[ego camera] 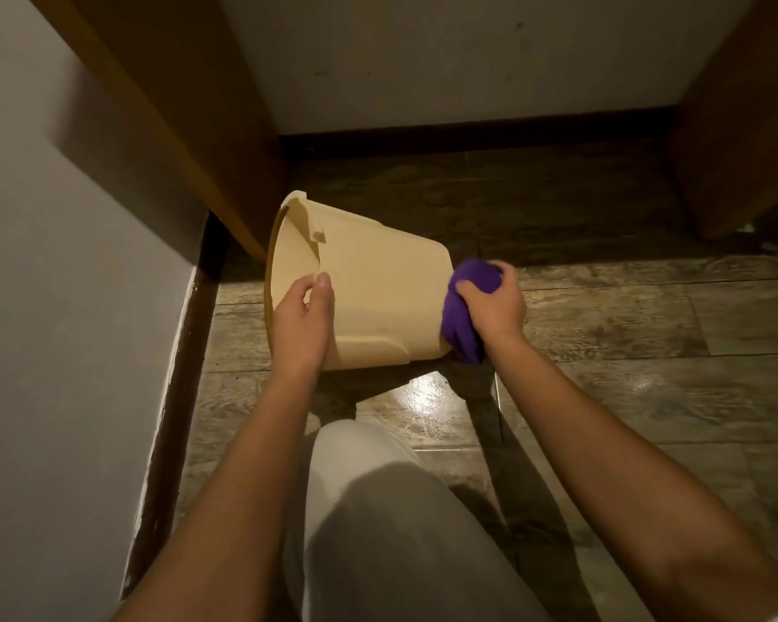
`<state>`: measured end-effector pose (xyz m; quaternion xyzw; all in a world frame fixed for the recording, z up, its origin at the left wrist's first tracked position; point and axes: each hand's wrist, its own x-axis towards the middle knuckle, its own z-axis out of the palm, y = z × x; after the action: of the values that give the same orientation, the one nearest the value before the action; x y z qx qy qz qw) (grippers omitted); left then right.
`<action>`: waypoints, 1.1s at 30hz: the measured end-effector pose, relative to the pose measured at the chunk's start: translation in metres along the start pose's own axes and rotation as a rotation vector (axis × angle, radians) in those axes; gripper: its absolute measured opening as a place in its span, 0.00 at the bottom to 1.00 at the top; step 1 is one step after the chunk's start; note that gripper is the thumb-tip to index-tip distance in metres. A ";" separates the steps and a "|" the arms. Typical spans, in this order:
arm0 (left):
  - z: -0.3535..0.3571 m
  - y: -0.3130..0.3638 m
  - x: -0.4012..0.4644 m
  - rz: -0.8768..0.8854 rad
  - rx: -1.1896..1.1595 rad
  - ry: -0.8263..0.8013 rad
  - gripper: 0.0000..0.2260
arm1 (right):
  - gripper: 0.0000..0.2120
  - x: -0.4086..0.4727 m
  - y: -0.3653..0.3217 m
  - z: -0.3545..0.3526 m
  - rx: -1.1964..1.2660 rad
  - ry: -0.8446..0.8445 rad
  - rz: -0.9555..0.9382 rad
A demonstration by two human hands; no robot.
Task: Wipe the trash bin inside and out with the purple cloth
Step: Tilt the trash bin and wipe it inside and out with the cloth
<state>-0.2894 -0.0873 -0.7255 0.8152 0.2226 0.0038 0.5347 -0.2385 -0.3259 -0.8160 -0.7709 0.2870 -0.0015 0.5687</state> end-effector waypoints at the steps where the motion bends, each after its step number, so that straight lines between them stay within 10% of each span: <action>1: -0.002 0.002 0.003 -0.031 -0.028 -0.056 0.17 | 0.26 -0.008 -0.014 0.004 0.033 -0.027 -0.075; 5: 0.003 0.010 0.004 -0.159 -0.161 -0.269 0.18 | 0.26 -0.053 -0.058 0.032 0.066 -0.183 -0.355; 13: 0.016 -0.002 -0.001 -0.202 -0.229 -0.023 0.13 | 0.34 -0.110 -0.026 0.079 -0.247 -0.177 -0.639; 22: -0.007 -0.015 0.008 -0.430 -0.280 0.139 0.12 | 0.30 -0.049 0.016 0.036 -0.284 0.004 -0.391; 33: -0.023 0.000 0.002 -0.420 -0.454 -0.026 0.16 | 0.29 0.007 0.012 -0.006 0.086 0.179 0.153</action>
<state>-0.2933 -0.0671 -0.7159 0.6111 0.3727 -0.0675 0.6950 -0.2401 -0.3361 -0.8269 -0.7183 0.3945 -0.0393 0.5718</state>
